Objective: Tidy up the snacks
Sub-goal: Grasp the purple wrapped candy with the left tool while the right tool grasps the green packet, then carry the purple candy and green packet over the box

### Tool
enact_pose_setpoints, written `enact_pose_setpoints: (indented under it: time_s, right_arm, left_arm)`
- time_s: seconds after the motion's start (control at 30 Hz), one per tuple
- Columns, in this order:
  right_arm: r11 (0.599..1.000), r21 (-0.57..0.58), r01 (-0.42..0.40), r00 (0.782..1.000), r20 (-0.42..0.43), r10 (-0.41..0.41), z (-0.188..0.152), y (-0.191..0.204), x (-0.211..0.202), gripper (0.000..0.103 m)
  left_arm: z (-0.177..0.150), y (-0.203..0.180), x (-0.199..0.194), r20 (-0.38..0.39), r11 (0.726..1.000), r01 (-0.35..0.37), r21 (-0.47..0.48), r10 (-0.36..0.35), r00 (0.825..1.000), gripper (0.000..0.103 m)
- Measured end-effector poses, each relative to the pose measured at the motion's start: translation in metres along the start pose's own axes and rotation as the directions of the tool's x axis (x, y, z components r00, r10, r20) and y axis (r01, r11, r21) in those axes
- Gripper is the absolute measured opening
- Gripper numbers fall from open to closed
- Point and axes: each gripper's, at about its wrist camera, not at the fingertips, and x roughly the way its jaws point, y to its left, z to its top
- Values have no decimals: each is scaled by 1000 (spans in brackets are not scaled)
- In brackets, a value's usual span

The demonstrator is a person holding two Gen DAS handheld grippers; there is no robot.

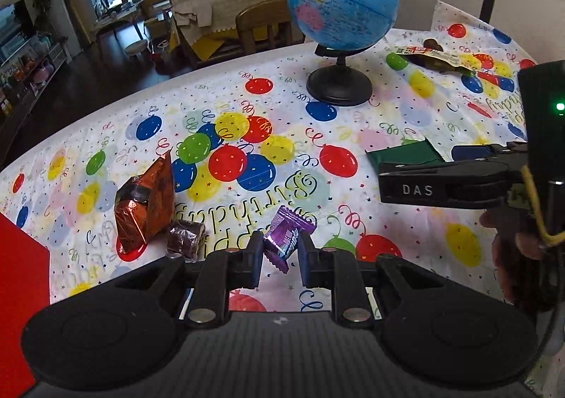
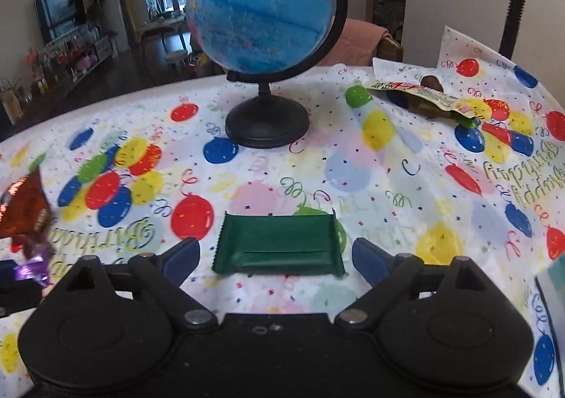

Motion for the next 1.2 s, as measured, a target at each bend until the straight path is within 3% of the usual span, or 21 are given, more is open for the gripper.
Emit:
enact_pose_setpoints:
  time_s: [0.43,0.7,0.77,1.2]
  right_arm:
    - [999,-32,38,999,-21,-39,-4,5,25,93]
    - [998,-46,44,999,5,-44,-6,5,20,77]
    - [998,-40,41,999,2,-41,-7,5,16,72]
    - [999,-38,10,1000,18,-9,-24,14,-43,71]
  left_arm:
    - [0,-1,10,-17,1000,-3,-4,3,1000,20]
    - [-4,3,10,-22,1000,-1,-18,1,1000,20]
    - [-6,4,9,-23,1000,0,-22,0,1000,20]
    - [-27,20,-18,-21,999,5,-47,-6,1000,20]
